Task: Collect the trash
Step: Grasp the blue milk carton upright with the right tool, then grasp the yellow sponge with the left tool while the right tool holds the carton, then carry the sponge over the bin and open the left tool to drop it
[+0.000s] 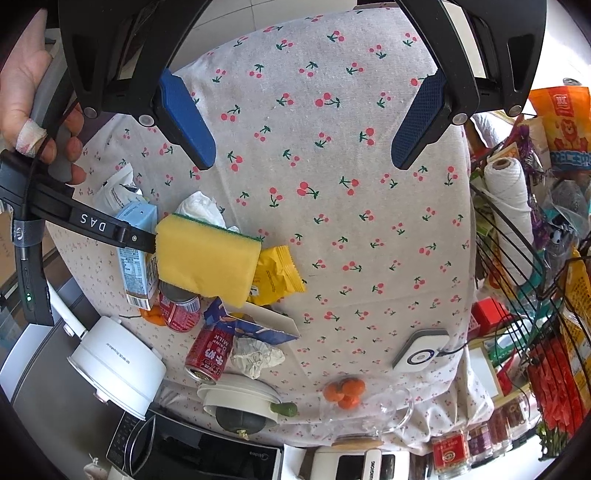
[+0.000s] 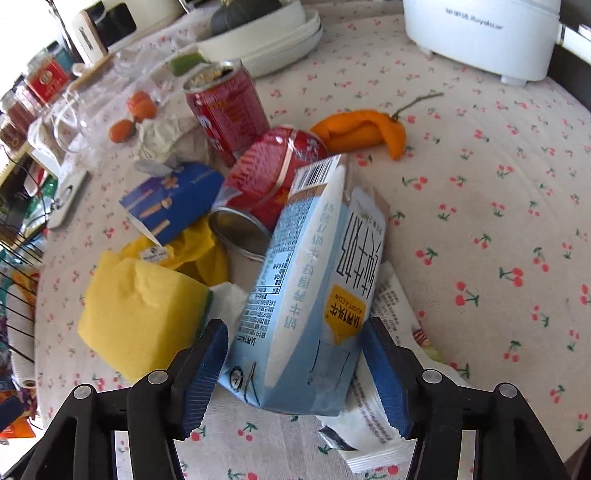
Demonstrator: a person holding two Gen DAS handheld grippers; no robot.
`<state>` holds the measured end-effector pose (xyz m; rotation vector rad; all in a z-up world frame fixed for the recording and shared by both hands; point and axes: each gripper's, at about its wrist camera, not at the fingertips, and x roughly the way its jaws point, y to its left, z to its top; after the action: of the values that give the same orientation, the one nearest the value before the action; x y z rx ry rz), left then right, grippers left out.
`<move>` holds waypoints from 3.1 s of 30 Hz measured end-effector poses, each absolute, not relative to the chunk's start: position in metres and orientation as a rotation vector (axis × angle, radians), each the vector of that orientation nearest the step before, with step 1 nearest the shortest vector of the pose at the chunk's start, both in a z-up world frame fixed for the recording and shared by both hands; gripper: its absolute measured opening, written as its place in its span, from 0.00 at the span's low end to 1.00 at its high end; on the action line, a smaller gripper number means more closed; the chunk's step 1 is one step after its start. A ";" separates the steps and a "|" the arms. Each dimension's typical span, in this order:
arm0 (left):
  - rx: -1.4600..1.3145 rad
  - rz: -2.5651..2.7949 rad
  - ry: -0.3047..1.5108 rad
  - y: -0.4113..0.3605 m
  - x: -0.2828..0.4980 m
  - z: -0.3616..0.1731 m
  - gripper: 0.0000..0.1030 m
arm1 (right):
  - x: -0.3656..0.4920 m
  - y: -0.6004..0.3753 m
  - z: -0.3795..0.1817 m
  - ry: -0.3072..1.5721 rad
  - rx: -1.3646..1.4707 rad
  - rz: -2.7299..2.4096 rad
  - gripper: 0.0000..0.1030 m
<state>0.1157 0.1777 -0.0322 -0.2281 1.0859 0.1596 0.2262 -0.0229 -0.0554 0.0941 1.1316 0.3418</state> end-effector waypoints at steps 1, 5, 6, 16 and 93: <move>-0.229 0.159 1.085 0.178 0.116 -0.032 0.95 | 0.226 -0.023 -0.055 1.125 0.090 0.342 0.59; -0.229 0.148 1.077 0.175 0.117 -0.030 0.95 | 0.224 -0.031 -0.041 1.094 0.097 0.379 0.43; -0.230 0.143 1.074 0.174 0.118 -0.030 0.95 | 0.222 -0.035 -0.035 1.081 0.099 0.388 0.41; -0.239 0.060 0.995 0.153 0.141 -0.026 0.95 | 0.212 -0.077 -0.004 1.039 0.135 0.402 0.40; 0.059 -0.571 0.976 -0.195 0.133 -0.046 0.87 | 0.072 -0.427 -0.039 1.127 0.242 0.033 0.40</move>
<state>0.1333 -0.1948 -0.0463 0.0589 0.9762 -0.5705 0.0718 -0.4268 -0.0391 0.2420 1.1270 0.0330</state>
